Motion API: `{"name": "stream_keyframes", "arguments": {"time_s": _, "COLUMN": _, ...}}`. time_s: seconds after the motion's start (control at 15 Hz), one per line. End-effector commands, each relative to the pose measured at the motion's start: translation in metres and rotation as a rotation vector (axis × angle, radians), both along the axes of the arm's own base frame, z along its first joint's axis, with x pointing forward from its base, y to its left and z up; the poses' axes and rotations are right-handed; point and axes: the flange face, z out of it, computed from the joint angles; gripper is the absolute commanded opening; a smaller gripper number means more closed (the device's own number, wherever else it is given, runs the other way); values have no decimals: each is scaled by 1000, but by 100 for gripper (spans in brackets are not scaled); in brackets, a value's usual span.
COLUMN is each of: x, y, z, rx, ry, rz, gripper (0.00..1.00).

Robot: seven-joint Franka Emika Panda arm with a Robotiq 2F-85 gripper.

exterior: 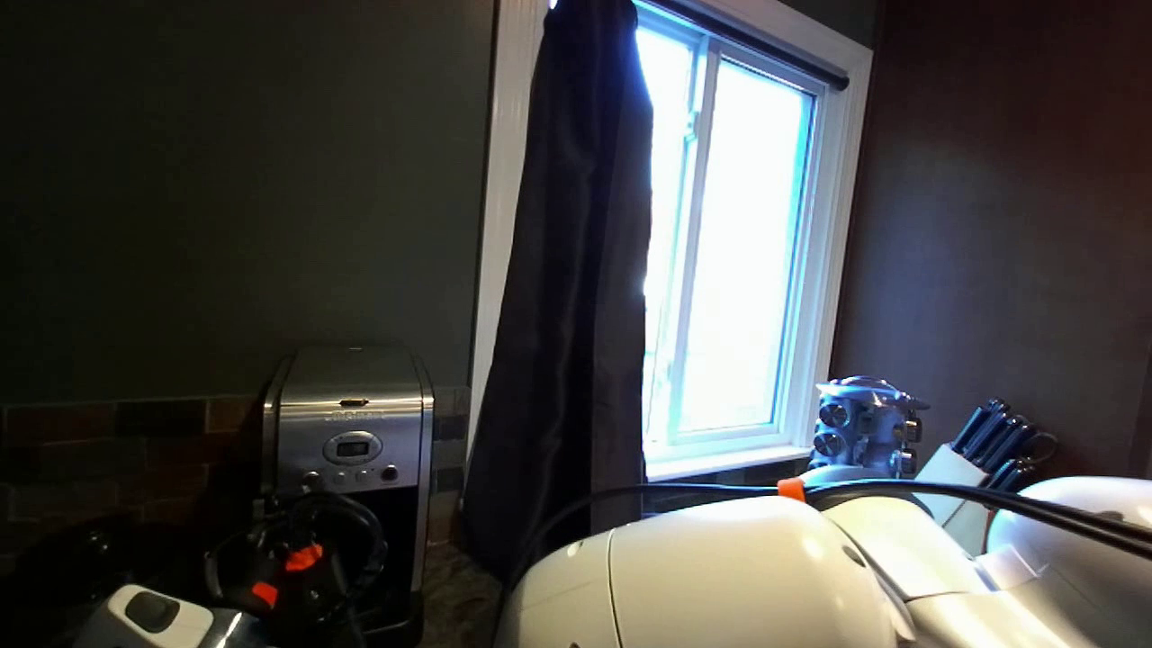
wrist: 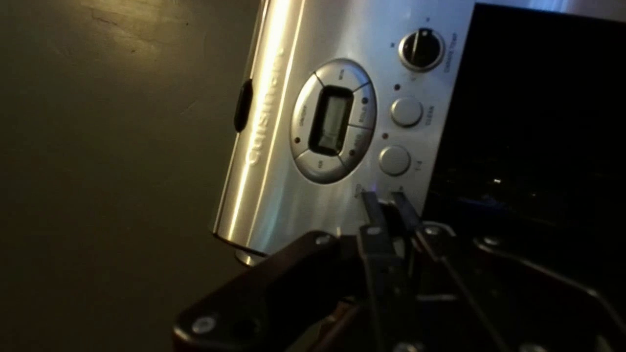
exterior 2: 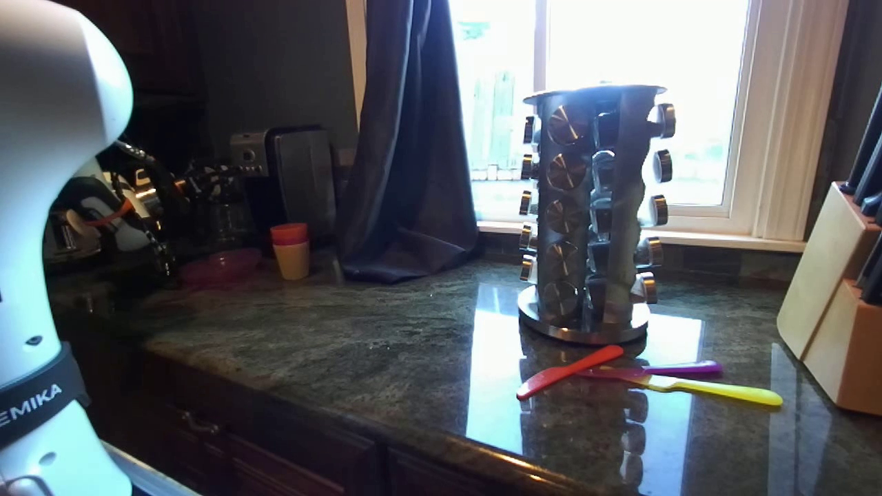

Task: Turn the knob on the left side of the coffee maker in an anti-clockwise direction

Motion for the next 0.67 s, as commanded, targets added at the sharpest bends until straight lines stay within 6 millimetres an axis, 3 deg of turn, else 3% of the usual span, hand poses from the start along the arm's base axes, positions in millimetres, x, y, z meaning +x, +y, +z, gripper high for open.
{"name": "stream_keyframes", "arguments": {"time_s": 0.0, "x": 30, "y": -18, "z": -4, "rx": -105, "ry": -49, "rz": 50, "gripper": 2}}
{"name": "stream_keyframes", "arguments": {"time_s": 0.27, "x": 31, "y": -20, "z": -8, "rx": -164, "ry": -79, "rz": 83, "gripper": 2}}
{"name": "stream_keyframes", "arguments": {"time_s": 0.33, "x": 31, "y": -21, "z": -9, "rx": -172, "ry": -81, "rz": 75, "gripper": 33}}
{"name": "stream_keyframes", "arguments": {"time_s": 0.4, "x": 31, "y": -23, "z": -9, "rx": -173, "ry": -84, "rz": 66, "gripper": 36}}
{"name": "stream_keyframes", "arguments": {"time_s": 0.6, "x": 38, "y": -31, "z": -6, "rx": -179, "ry": -88, "rz": 30, "gripper": 58}}
